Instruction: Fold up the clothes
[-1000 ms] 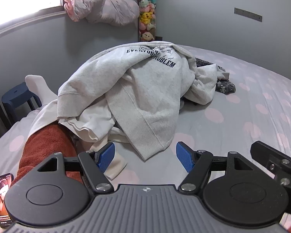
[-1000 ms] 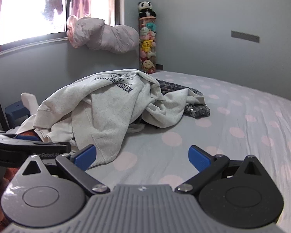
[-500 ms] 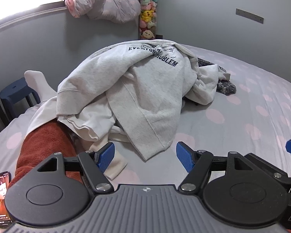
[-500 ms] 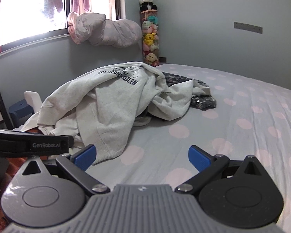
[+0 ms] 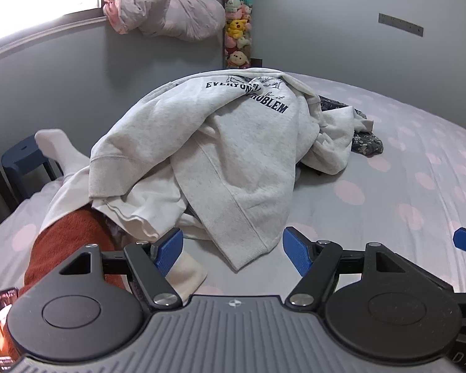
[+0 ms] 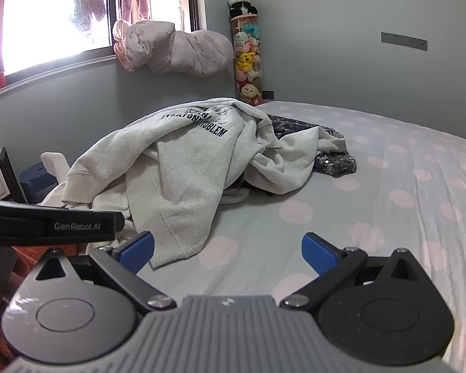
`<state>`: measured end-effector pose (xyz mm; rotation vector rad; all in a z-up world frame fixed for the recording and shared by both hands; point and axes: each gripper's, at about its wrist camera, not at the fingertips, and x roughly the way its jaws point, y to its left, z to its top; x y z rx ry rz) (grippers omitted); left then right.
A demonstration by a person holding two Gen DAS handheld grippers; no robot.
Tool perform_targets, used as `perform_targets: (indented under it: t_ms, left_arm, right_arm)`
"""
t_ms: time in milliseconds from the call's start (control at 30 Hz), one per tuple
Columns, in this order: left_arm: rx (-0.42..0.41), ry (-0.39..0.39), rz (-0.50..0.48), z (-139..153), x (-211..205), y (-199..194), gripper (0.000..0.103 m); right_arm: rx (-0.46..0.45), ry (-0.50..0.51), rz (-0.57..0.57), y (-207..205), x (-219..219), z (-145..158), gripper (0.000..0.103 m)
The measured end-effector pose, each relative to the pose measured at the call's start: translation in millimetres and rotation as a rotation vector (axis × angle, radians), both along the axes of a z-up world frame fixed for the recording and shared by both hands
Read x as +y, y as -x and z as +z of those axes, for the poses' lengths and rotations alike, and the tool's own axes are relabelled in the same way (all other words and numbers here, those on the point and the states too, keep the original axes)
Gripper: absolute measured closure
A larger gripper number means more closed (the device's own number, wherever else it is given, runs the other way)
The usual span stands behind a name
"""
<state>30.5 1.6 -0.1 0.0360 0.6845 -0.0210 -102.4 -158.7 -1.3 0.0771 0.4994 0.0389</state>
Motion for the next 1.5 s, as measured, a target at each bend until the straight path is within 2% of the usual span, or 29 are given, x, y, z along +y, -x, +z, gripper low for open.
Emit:
perform_targets:
  t_ms: [333,500,600,833,967,1067,1100,1133,1167,1233,1267,1300,1333,1500]
  left_arm:
    - [0.057,-0.028,-0.017,-13.5,-0.6,-30.6,0.033]
    - [0.065,-0.035,-0.012,-22.2,7.5,-56.2,0.033]
    - [0.087,-0.061,0.053,-31.1,21.9,-78.3,0.033]
    - [0.085,-0.094,0.17,-48.9,61.1,-127.6,0.033]
    - [0.065,-0.144,0.244,-66.5,73.2,-141.4,0.033]
    - [0.102,-0.133,0.249,-83.6,77.7,-141.8,0.033]
    - [0.116,-0.126,0.239,-88.6,78.3,-141.9,0.033]
    - [0.118,-0.133,0.235,-90.2,77.9,-141.9,0.033]
    - [0.114,-0.142,0.229,-90.7,76.3,-142.0,0.033]
    - [0.105,-0.135,0.22,-90.4,75.5,-140.2,0.033]
    - [0.101,-0.132,0.216,-90.2,75.1,-139.3,0.033]
    - [0.097,-0.128,0.212,-90.0,74.7,-138.3,0.033]
    - [0.093,-0.125,0.207,-89.8,74.3,-137.4,0.033]
    - [0.056,-0.104,0.185,-83.9,70.3,-124.1,0.033]
  right_arm:
    - [0.032,-0.021,0.019,-33.8,-3.3,-7.6,0.001]
    - [0.042,0.011,0.054,-63.0,2.1,-15.5,0.004]
    - [0.066,0.01,0.082,-86.6,9.5,-25.2,0.009]
    - [0.132,-0.001,0.145,-144.7,29.3,-54.4,0.009]
    - [0.172,-0.014,0.163,-178.9,37.6,-74.1,0.009]
    - [0.194,-0.007,0.182,-202.1,43.6,-87.0,0.01]
    - [0.199,-0.003,0.189,-208.5,45.6,-90.0,0.013]
    - [0.205,0.0,0.196,-214.2,47.7,-92.4,0.027]
    - [0.214,-0.002,0.205,-218.9,49.6,-94.2,0.036]
    - [0.211,0.001,0.212,-220.9,50.1,-93.6,0.06]
    - [0.208,0.003,0.215,-221.5,50.2,-93.1,0.066]
    - [0.205,0.005,0.219,-222.1,50.3,-92.6,0.092]
    - [0.187,0.005,0.214,-219.8,47.1,-89.3,0.096]
    - [0.1,0.047,0.137,-198.6,19.7,-61.6,0.096]
